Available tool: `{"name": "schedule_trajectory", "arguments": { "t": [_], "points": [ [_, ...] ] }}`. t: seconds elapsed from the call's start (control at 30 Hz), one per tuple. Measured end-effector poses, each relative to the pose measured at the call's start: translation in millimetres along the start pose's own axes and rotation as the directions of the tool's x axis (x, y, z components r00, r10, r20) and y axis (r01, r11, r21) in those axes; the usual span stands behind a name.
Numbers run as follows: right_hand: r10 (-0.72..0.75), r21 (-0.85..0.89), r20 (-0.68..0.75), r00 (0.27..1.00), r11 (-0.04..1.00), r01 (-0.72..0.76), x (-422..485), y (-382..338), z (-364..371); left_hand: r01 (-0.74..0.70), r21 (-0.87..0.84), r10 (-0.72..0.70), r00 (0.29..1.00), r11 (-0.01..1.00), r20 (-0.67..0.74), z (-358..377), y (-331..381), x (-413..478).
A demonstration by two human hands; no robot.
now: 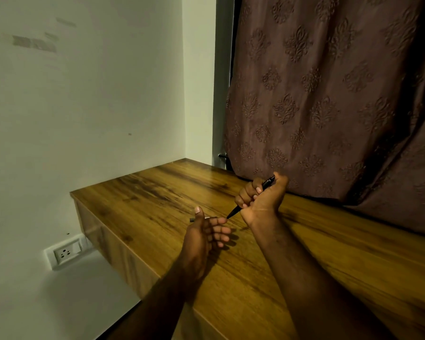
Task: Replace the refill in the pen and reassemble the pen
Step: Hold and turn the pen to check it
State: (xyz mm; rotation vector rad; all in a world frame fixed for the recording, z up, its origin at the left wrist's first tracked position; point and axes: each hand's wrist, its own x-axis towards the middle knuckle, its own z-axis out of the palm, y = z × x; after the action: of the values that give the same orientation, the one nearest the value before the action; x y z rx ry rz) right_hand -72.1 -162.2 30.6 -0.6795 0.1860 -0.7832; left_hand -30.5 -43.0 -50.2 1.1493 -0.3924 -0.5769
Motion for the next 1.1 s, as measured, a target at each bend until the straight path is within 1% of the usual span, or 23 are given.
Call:
{"name": "schedule_trajectory", "arguments": {
  "t": [0.07, 0.17, 0.3, 0.5, 0.63, 0.8, 0.9, 0.97, 1.03, 1.1],
  "points": [
    [-0.011, 0.009, -0.023, 1.0, 1.0, 0.011, -1, 1, 0, -0.003, 0.001, 0.003, 1.0, 1.0, 0.02, -1, -1, 0],
    [-0.004, 0.035, -0.021, 1.0, 0.999, 0.004, -3, -1, 1, -0.007, 0.004, 0.006, 0.999, 1.0, 0.041, -2, -1, 1],
    [-0.025, -0.019, -0.012, 1.0, 1.0, 0.024, -5, -3, 4, -0.023, 0.016, 0.023, 0.998, 1.0, 0.051, -2, -2, 1],
    [-0.041, -0.062, 0.067, 0.997, 0.997, 0.046, -5, -10, 11, -0.019, 0.02, 0.018, 0.999, 1.0, 0.034, -1, -1, 1],
    [-0.054, -0.043, 0.086, 0.995, 0.997, 0.058, -10, -8, 13, 0.009, -0.04, -0.008, 1.0, 0.999, 0.024, 1, 2, -4],
    [-0.068, -0.031, 0.151, 0.986, 0.997, 0.073, -15, -10, 12, -0.041, -0.001, 0.041, 0.999, 0.999, -0.001, -1, 3, -5],
    [-0.07, -0.05, 0.126, 0.99, 0.996, 0.077, -16, -13, 8, -0.056, 0.001, 0.056, 0.998, 0.998, -0.008, -1, 3, -5],
    [-0.079, -0.043, 0.115, 0.99, 0.996, 0.084, -16, -14, 6, -0.064, -0.002, 0.064, 0.997, 0.998, -0.036, -1, 1, -6],
    [-0.078, -0.03, 0.125, 0.989, 0.996, 0.082, -15, -15, 6, -0.072, -0.016, 0.071, 0.993, 0.997, -0.092, 1, 0, -7],
    [-0.068, -0.024, 0.128, 0.989, 0.997, 0.072, -15, -16, 8, -0.08, -0.08, 0.068, 0.987, 0.994, -0.145, 5, 0, -10]
  ]
}}
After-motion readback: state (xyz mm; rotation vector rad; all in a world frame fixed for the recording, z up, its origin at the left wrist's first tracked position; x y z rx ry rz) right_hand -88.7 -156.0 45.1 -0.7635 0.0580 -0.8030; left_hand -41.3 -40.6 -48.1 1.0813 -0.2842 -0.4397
